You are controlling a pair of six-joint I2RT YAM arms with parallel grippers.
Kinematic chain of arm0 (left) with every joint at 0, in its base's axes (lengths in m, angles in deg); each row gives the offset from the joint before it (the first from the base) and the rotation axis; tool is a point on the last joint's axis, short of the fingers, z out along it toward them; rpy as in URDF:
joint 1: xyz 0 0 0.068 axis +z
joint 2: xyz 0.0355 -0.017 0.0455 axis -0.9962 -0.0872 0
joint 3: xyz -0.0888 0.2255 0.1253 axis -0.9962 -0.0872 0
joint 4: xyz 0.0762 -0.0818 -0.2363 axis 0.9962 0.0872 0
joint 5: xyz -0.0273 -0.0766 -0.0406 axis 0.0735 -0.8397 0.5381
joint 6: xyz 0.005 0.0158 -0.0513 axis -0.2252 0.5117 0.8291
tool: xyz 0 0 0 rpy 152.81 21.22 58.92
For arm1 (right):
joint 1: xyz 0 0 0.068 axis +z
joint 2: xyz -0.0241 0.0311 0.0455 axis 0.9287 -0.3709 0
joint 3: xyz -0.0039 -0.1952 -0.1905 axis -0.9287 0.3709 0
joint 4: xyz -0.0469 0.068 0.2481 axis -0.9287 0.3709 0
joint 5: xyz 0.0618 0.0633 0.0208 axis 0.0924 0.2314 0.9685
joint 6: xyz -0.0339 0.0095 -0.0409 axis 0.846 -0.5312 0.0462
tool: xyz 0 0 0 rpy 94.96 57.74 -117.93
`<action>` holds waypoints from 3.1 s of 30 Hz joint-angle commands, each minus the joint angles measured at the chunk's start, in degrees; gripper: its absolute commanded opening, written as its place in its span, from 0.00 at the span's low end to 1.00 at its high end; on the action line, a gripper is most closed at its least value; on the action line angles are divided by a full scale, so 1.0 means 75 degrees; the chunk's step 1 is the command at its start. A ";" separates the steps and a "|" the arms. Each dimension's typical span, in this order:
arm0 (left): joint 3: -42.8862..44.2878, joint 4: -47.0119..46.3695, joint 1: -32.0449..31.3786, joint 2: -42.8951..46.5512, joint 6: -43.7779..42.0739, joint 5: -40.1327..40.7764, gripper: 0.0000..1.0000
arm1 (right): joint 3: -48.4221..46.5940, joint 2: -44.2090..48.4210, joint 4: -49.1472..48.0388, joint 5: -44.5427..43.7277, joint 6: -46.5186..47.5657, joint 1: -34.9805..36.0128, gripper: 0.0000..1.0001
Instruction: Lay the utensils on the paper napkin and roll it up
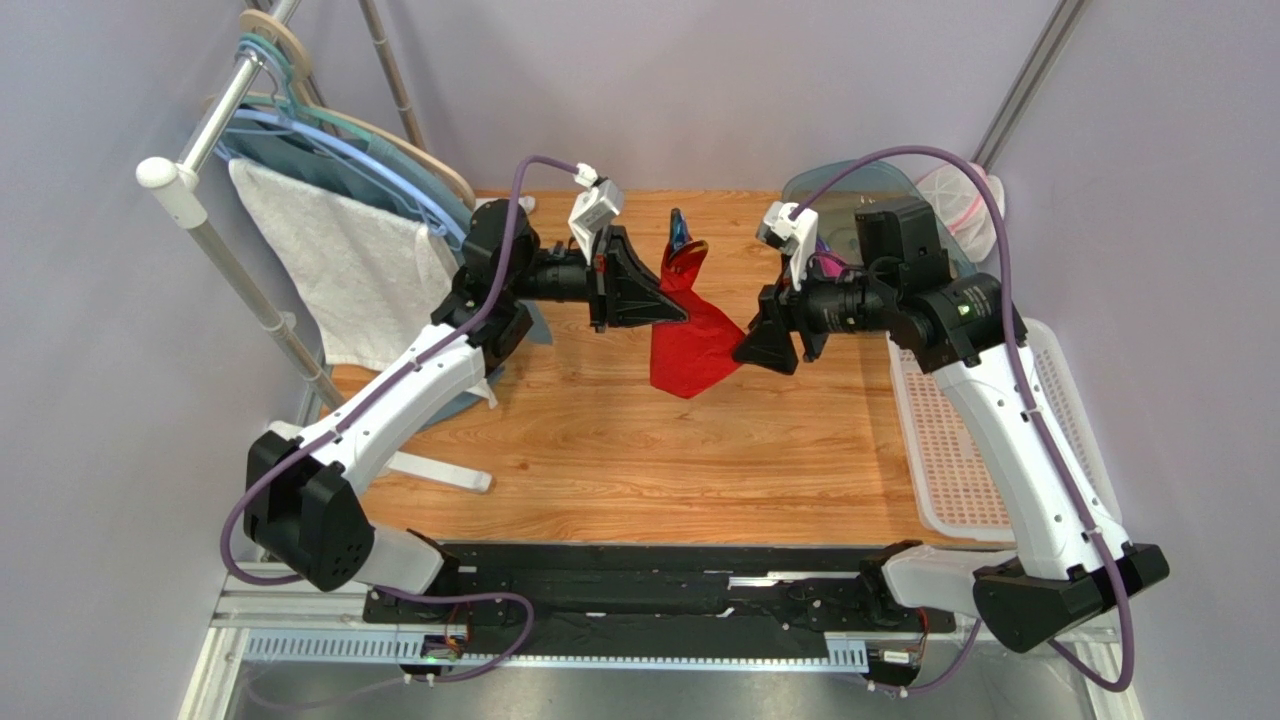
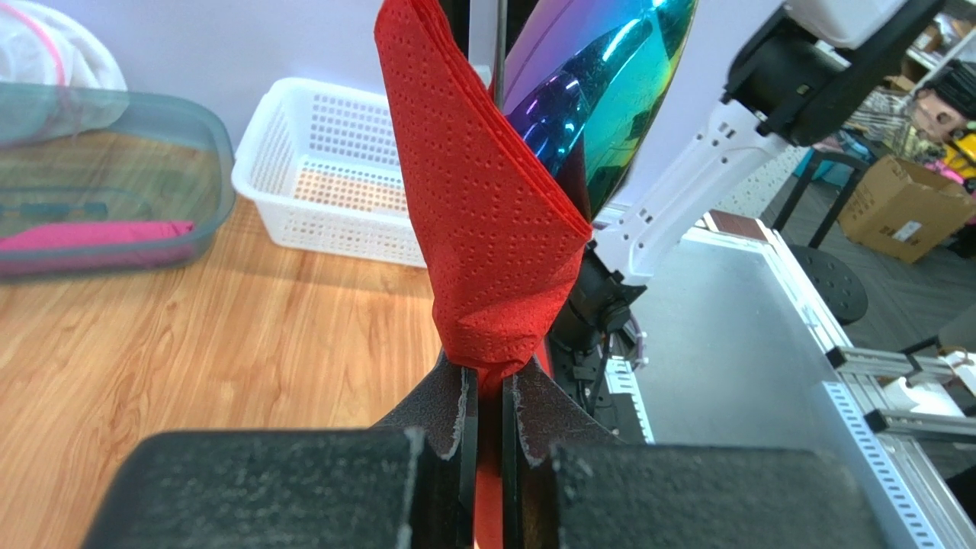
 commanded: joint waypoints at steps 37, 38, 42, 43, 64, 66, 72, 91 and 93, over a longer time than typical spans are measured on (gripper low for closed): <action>0.0458 -0.2068 -0.0530 -0.0164 0.1042 -0.0044 0.00 | 0.0090 -0.1267 -0.2925 0.1617 -0.1280 0.0526 0.00; 0.0470 -0.2092 -0.0530 -0.0199 0.1066 0.0061 0.00 | 0.0090 -0.1279 -0.2960 0.1629 -0.1293 0.0550 0.00; 0.0435 -0.2080 -0.0518 -0.0270 0.1043 0.0471 0.00 | 0.0171 -0.1233 -0.2996 0.1711 -0.1316 0.0668 0.00; 0.0424 -0.2045 -0.0495 -0.0282 0.1043 0.0658 0.00 | 0.0218 -0.1209 -0.2984 0.1676 -0.1328 0.0668 0.00; 0.0552 -0.0358 0.0138 -0.0258 0.0270 0.3260 0.00 | -0.0288 -0.0416 -0.1623 -0.0833 -0.2649 -0.1594 0.93; 0.0634 -0.0241 0.0138 -0.0282 0.0281 0.3343 0.00 | 0.0064 -0.0050 -0.2172 -0.0611 -0.2990 -0.1478 1.00; 0.0716 -0.0555 0.0138 -0.0387 0.0761 0.2911 0.00 | 0.0594 0.0186 -0.3253 -0.0481 -0.3508 -0.0821 1.00; 0.1009 -0.1740 0.0126 -0.0410 0.1746 0.1562 0.00 | 0.0980 -0.0447 -0.5280 0.1453 -0.3800 0.0082 0.79; 0.1067 -0.1787 0.0126 -0.0434 0.1805 0.1562 0.00 | 0.1050 -0.0424 -0.5526 0.1651 -0.3976 0.0128 0.75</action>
